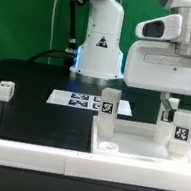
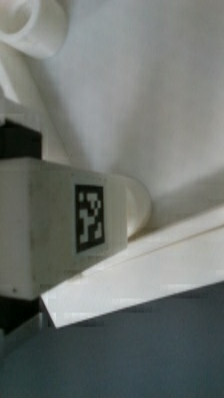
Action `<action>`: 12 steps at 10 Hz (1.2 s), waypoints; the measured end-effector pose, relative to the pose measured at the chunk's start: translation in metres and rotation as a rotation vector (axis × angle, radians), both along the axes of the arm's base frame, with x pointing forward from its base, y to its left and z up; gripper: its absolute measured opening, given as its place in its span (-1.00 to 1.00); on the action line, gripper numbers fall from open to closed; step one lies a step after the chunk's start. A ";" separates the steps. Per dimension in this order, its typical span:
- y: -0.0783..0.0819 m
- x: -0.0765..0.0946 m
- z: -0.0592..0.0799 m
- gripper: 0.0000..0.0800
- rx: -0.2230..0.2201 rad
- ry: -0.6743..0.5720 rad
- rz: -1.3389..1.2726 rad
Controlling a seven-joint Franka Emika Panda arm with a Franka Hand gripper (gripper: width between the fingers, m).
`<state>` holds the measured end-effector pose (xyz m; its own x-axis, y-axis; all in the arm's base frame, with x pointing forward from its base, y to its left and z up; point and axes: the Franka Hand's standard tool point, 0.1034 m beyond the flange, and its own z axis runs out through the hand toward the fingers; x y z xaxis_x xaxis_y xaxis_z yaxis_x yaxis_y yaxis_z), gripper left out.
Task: Assemble square table
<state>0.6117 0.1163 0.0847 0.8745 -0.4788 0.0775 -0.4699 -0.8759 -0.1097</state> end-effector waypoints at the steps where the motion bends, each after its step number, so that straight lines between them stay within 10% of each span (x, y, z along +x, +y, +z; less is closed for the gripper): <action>1: -0.001 0.000 0.000 -0.27 0.021 0.000 -0.142; 12: -0.002 -0.001 -0.001 -0.27 0.159 0.065 -0.939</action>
Offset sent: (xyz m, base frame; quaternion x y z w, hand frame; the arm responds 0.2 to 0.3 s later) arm -0.0032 -0.0014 -0.0074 -0.0247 -0.0118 0.2592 0.9654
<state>0.6107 0.1143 0.0832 0.1282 -0.9882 -0.0842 -0.9829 -0.1153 -0.1434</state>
